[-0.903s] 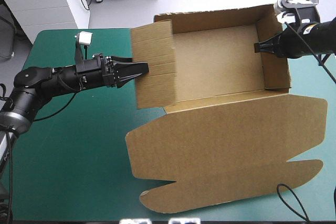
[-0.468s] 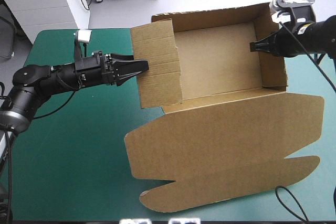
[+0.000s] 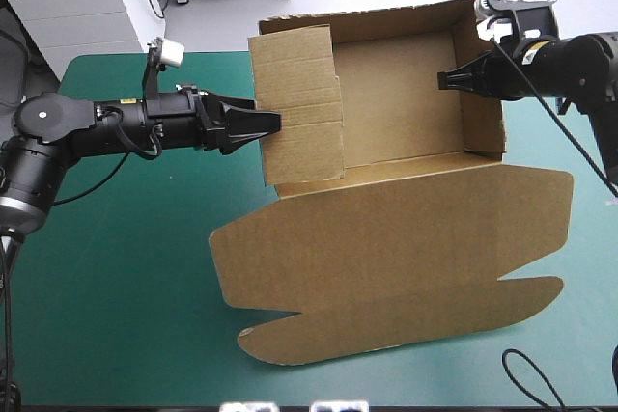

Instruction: Fold the box

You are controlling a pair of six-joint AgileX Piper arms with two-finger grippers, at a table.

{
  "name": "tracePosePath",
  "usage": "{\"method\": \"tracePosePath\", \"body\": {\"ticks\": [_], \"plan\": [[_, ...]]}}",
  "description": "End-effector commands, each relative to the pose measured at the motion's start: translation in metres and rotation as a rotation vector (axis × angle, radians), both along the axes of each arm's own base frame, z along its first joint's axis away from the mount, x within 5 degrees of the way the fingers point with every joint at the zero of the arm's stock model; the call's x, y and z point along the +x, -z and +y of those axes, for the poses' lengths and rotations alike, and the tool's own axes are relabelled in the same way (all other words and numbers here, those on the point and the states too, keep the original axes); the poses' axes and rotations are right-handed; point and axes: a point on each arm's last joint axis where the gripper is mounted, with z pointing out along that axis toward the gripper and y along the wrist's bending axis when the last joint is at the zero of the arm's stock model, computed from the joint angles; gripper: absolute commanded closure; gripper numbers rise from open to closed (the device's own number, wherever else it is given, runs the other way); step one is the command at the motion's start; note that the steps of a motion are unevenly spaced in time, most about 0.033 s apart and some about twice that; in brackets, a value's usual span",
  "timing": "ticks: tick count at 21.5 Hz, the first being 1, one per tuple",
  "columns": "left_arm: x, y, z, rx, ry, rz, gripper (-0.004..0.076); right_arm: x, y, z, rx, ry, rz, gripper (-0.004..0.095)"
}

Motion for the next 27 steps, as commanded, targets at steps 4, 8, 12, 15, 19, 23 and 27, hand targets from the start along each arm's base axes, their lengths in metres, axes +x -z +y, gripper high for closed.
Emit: {"method": "tracePosePath", "body": {"ticks": [4,8,12,15,19,23,27], "plan": [[-0.010,-0.037,-0.027,0.059,-0.162,-0.156,0.0195,-0.011,-0.029,-0.001,0.091,0.026,-0.162,0.0920],[-0.010,-0.047,-0.037,0.213,-0.292,-0.218,0.0196,-0.011,-0.030,-0.001,0.108,0.037,-0.174,0.0919],[-0.001,-0.046,-0.043,0.307,-0.387,-0.197,0.0199,-0.010,-0.033,0.003,0.164,0.019,-0.191,0.0920],[0.004,-0.045,-0.049,0.354,-0.431,-0.193,0.0232,-0.008,-0.031,0.006,0.190,0.009,-0.180,0.0919],[0.011,-0.044,-0.053,0.364,-0.490,-0.177,0.0237,0.000,-0.023,0.008,0.194,0.003,-0.135,0.0919],[0.016,-0.036,-0.052,0.437,-0.498,-0.171,0.0328,0.011,-0.008,0.018,0.138,-0.014,-0.078,0.0919],[0.022,-0.028,-0.055,0.461,-0.491,-0.151,0.0491,0.023,0.009,0.041,0.081,-0.052,-0.027,0.0920]]}}
